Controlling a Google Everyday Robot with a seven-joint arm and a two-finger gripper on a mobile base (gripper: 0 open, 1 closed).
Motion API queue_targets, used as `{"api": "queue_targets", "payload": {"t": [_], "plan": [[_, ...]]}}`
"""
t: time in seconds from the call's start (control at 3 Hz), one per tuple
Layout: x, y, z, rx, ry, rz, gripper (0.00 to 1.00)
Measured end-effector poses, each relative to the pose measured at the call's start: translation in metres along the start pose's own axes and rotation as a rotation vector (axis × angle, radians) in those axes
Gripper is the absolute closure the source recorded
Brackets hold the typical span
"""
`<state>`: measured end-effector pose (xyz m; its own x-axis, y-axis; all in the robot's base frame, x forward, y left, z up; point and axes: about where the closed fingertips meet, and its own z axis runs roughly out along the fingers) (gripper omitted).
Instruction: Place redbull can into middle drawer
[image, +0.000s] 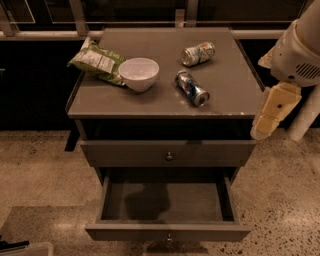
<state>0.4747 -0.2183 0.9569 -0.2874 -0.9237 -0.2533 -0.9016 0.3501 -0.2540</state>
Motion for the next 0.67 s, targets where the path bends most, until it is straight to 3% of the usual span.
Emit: {"api": "queue_targets", "payload": {"t": [0.33,0.67], "plan": [[0.000,-0.017,0.026,0.045,-0.032,0.159,0.00],[-0.012,-0.038,0.051,0.084,-0.115,0.335,0.00]]}}
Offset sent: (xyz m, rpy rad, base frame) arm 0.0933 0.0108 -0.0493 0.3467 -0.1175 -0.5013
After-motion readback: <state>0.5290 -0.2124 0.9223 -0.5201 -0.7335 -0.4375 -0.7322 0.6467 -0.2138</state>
